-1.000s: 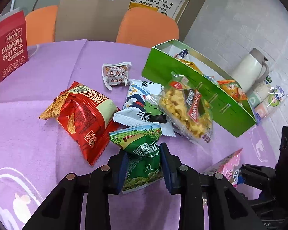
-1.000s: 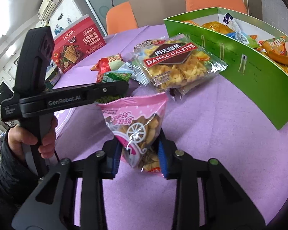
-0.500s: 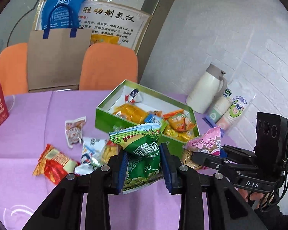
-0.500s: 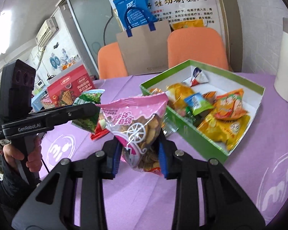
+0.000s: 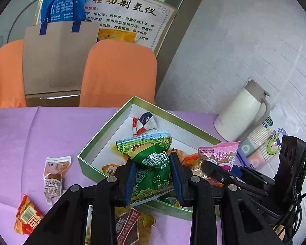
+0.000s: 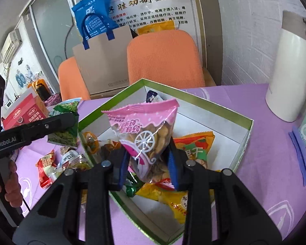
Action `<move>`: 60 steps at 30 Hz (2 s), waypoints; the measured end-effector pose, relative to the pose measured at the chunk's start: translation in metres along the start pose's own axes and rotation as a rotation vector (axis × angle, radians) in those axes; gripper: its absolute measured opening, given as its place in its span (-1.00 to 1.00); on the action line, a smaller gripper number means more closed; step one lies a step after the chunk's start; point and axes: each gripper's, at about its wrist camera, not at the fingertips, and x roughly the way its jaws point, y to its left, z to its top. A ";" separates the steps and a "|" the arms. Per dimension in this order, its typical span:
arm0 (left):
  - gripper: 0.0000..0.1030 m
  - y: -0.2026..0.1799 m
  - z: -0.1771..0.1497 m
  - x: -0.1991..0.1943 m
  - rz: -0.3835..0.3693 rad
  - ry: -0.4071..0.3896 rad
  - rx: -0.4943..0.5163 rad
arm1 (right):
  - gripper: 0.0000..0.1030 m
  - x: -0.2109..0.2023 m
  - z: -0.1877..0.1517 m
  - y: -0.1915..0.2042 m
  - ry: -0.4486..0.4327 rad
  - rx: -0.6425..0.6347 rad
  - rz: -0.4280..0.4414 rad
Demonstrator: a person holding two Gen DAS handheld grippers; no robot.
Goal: Organize snacks
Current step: 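Carry both held snacks into the green box and open both grippers, then move both grippers to the clear Danco Galette bag and close on it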
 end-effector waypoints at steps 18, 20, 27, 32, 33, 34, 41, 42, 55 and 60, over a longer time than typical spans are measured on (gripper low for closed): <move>0.62 0.022 -0.004 0.016 0.111 -0.018 -0.041 | 0.38 0.024 -0.003 -0.005 -0.014 -0.045 -0.091; 0.63 0.021 -0.006 0.014 0.117 -0.013 -0.035 | 0.38 0.021 -0.005 -0.004 -0.014 -0.052 -0.089; 0.63 0.013 -0.016 -0.009 0.139 -0.008 0.005 | 0.38 -0.006 -0.009 0.016 -0.068 -0.110 -0.073; 0.63 0.008 -0.038 -0.042 0.153 -0.015 0.026 | 0.41 -0.037 -0.025 0.026 -0.103 -0.128 -0.009; 0.63 0.008 -0.043 -0.048 0.151 -0.019 0.027 | 0.49 -0.041 -0.029 0.028 -0.101 -0.126 -0.002; 0.63 0.008 -0.049 -0.055 0.150 -0.023 0.031 | 0.58 -0.046 -0.033 0.029 -0.101 -0.123 0.007; 0.64 0.021 -0.085 -0.095 0.196 -0.079 0.027 | 0.63 -0.070 -0.064 0.051 -0.104 -0.146 0.071; 0.64 0.025 -0.090 -0.100 0.201 -0.081 0.019 | 0.63 -0.070 -0.068 0.054 -0.094 -0.151 0.081; 0.64 0.087 -0.137 -0.123 0.219 -0.032 -0.091 | 0.63 -0.014 -0.111 0.112 0.100 -0.237 0.143; 0.64 0.082 -0.125 -0.115 0.175 -0.026 -0.049 | 0.63 0.001 -0.111 0.117 0.134 -0.188 0.170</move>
